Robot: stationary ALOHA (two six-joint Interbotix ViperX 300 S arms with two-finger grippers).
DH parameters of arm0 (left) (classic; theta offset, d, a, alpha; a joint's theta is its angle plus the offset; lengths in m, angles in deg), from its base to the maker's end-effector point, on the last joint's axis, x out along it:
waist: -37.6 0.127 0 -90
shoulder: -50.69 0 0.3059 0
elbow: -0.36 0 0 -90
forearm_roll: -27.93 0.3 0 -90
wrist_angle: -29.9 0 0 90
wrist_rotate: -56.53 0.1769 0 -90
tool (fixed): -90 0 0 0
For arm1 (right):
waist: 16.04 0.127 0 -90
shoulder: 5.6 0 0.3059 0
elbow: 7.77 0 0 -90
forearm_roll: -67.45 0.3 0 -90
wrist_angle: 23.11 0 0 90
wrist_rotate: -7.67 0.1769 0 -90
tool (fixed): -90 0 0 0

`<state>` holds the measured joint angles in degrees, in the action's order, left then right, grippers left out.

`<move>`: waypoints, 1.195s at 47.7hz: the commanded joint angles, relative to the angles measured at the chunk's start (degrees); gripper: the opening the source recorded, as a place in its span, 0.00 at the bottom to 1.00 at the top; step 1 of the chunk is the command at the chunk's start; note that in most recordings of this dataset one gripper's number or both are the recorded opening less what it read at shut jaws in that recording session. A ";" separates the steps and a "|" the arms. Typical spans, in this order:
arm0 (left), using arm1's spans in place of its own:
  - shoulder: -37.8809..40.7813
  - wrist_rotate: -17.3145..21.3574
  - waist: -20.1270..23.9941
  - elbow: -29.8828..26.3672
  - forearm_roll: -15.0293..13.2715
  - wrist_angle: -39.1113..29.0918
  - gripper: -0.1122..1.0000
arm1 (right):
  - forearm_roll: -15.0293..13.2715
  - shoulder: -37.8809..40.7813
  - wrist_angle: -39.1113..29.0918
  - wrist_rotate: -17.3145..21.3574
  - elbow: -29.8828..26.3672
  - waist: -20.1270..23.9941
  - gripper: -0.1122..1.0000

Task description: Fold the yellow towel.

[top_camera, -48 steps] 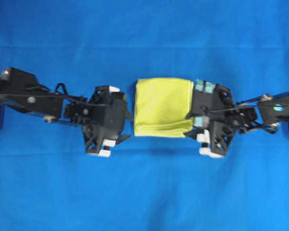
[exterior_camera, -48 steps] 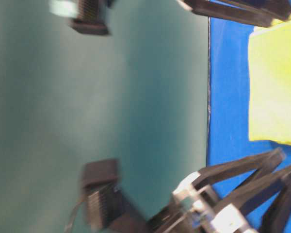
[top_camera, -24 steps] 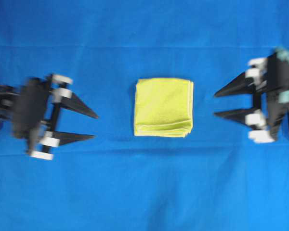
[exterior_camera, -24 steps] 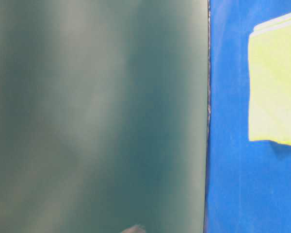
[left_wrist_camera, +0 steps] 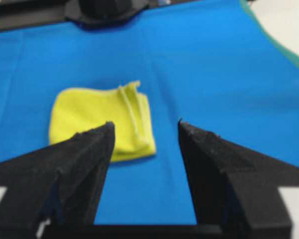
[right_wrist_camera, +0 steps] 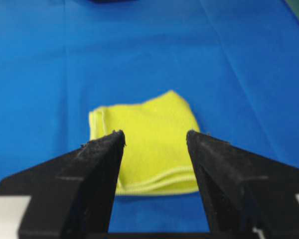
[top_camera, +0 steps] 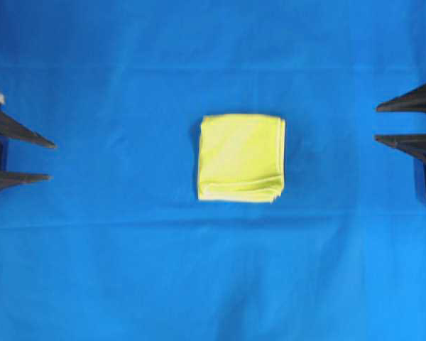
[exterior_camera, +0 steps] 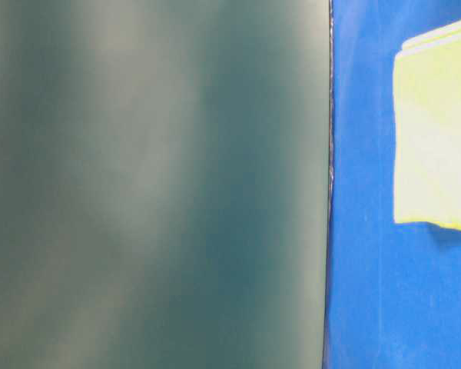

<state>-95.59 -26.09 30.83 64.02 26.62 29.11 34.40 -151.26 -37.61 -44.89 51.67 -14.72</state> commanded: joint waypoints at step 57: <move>-6.50 -1.49 2.55 3.69 -0.09 0.18 0.56 | 0.18 -1.41 5.45 0.09 3.87 -1.85 0.62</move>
<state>-102.70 -27.50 33.21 68.23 26.62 29.11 34.49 -153.37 -32.60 -44.89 56.15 -16.48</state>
